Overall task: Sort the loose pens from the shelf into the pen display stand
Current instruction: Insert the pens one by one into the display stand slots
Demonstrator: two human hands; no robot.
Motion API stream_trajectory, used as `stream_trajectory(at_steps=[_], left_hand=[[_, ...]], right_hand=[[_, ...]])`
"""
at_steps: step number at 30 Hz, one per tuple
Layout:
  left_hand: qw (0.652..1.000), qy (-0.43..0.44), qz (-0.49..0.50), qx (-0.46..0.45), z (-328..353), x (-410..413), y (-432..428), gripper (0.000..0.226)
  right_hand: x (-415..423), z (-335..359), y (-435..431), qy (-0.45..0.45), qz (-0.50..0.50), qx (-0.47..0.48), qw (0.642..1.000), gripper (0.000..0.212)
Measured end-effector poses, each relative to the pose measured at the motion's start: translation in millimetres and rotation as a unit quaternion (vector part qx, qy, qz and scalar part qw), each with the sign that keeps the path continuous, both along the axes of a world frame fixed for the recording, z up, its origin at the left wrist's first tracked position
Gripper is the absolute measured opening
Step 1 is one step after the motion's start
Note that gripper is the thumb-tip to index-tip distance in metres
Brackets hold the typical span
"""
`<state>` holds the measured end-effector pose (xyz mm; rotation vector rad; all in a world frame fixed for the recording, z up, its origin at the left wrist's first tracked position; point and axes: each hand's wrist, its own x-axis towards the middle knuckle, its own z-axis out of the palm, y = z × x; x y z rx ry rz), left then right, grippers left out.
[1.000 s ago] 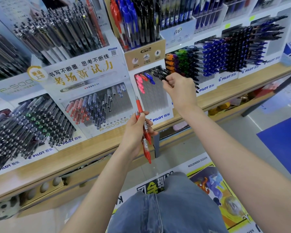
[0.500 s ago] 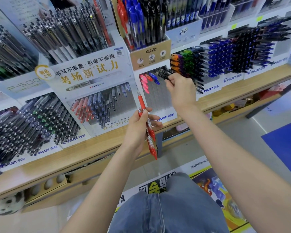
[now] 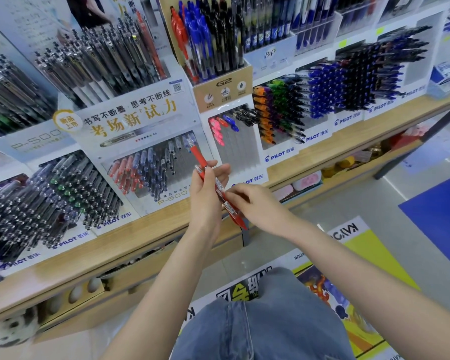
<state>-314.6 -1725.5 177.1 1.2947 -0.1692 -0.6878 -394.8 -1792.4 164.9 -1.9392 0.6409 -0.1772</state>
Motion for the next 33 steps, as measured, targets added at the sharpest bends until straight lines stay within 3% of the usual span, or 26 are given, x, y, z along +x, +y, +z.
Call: stream_trajectory(at_steps=[6, 8, 13, 19, 25, 33], left_hand=[[0.999, -0.009, -0.039, 0.018, 2.0, -5.1, 4.2, 0.023], [0.998, -0.006, -0.037, 0.040, 3.2, -5.6, 6.4, 0.024], [0.992, -0.024, -0.047, 0.112, -2.7, -3.4, 10.2, 0.016], [0.989, 0.105, -0.061, 0.086, -1.6, -8.6, 5.4, 0.014], [0.991, 0.052, -0.074, 0.098, 2.0, -8.3, 5.0, 0.017], [0.992, 0.058, -0.063, 0.091, 0.7, -7.5, 6.5, 0.019]], right_hand=[[-9.9, -3.4, 4.2, -0.037, -0.035, 0.012, 0.999, 0.017], [-15.5, -4.0, 4.8, -0.073, -0.076, 0.065, 0.992, 0.013], [-40.5, -9.6, -12.2, -0.132, -0.186, 0.056, 0.972, 0.004], [-49.2, -17.0, -34.2, -0.157, -0.292, -0.040, 0.943, 0.016], [-30.4, -12.5, -43.8, -0.180, -0.309, -0.128, 0.925, 0.014], [12.7, -8.7, -44.3, -0.236, -0.261, -0.205, 0.913, 0.017]])
